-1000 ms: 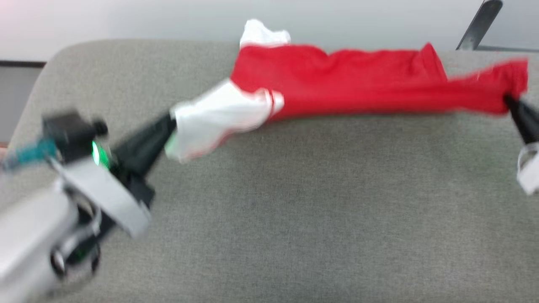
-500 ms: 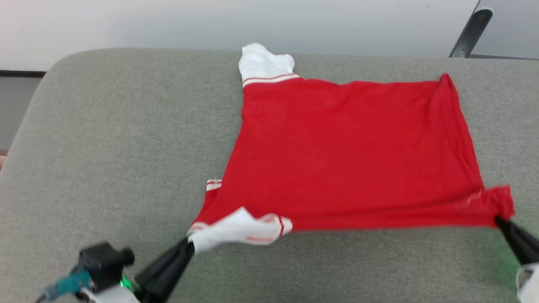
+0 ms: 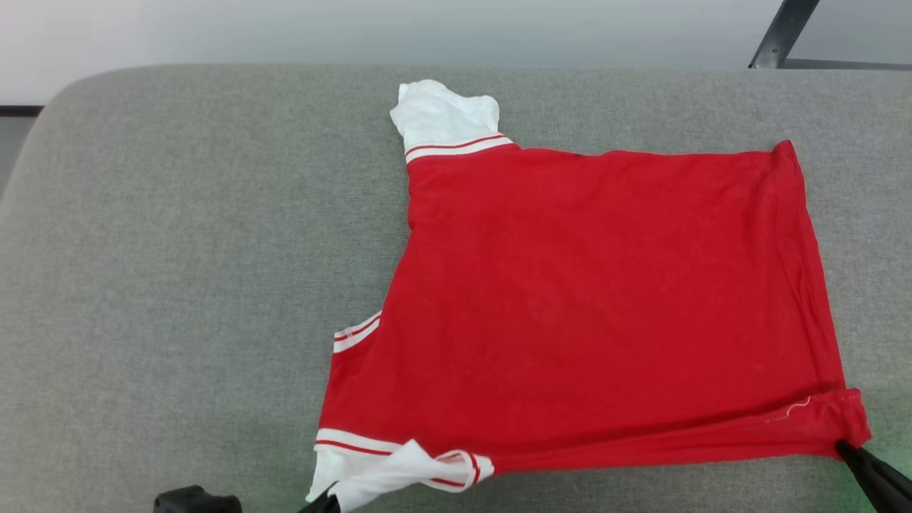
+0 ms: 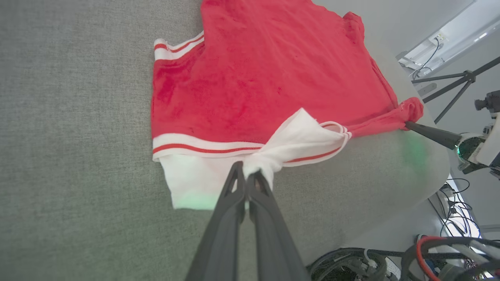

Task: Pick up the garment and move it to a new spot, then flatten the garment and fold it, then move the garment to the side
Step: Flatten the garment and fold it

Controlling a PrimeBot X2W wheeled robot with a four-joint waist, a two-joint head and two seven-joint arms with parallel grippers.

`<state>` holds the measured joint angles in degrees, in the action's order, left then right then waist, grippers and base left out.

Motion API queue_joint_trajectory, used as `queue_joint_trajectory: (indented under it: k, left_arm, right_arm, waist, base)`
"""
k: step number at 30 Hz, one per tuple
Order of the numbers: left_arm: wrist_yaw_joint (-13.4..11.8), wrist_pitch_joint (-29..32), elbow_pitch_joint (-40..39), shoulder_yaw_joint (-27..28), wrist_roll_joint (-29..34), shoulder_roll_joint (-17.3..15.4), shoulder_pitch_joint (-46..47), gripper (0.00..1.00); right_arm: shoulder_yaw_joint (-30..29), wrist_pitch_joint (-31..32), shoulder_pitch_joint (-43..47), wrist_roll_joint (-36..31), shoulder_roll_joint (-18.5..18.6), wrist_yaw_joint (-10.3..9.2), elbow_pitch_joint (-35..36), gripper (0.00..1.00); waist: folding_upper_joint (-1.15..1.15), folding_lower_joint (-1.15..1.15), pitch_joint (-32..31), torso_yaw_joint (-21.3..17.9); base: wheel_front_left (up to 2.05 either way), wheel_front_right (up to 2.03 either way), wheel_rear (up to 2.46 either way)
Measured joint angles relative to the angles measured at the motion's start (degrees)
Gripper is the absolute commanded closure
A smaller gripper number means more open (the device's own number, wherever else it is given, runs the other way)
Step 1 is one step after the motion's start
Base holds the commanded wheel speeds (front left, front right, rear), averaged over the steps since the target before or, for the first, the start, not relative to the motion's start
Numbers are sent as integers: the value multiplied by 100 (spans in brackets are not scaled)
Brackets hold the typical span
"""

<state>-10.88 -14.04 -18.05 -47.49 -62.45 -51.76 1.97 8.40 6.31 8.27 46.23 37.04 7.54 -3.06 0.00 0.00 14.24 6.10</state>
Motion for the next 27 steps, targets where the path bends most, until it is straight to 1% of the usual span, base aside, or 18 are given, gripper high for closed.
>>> queue_joint_trajectory:
  k: [2,5,10,13,15,17,19,21,25,27]
  left_arm:
    - [-92,108,-34,-12,-44,-10,1,100]
    - [-208,250,-200,42,-32,-138,53,100]
    - [-421,675,-634,193,224,-533,505,100]
    - [-450,1032,-776,304,356,-766,896,100]
    - [-406,1316,-787,349,452,-879,1218,100]
    - [-270,1591,-755,382,543,-916,1577,100]
    - [-71,1870,-668,387,616,-910,1967,100]
    - [207,2138,-475,354,788,-847,2389,100]
    - [845,2573,103,250,987,-525,3247,100]
    - [1157,2787,480,169,1018,-264,3662,100]
  right_arm:
    - [-98,161,71,8,-35,-1,136,100]
    - [-267,428,78,7,-92,-1,344,100]
    - [-578,933,28,-38,-172,-1,684,100]
    - [-726,1226,-246,-118,-212,-1,861,100]
    - [-783,1412,-482,-209,-241,-1,923,100]
    - [-786,1608,-754,-357,-264,-1,934,100]
    - [-780,1817,-1048,-422,-341,-1,896,100]
    - [-726,1994,-1349,-579,-342,-1,814,100]
    - [-610,2240,-1858,-756,-396,-1,577,100]
    - [-559,2347,-2092,-780,-407,-1,431,100]
  waist:
    - [0,0,30,-13]
    - [0,0,65,-38]
    - [0,0,122,-61]
    - [0,0,153,-75]
    - [0,0,168,-96]
    - [0,0,187,-121]
    - [0,0,212,-139]
    - [0,0,243,-152]
    - [0,0,313,-150]
    - [0,0,350,-142]
  base:
    - [0,0,0]
    - [0,0,0]
    - [0,0,0]
    - [0,0,0]
    - [0,0,0]
    - [0,0,0]
    - [0,0,0]
    - [0,0,0]
    - [0,0,0]
    - [0,0,0]
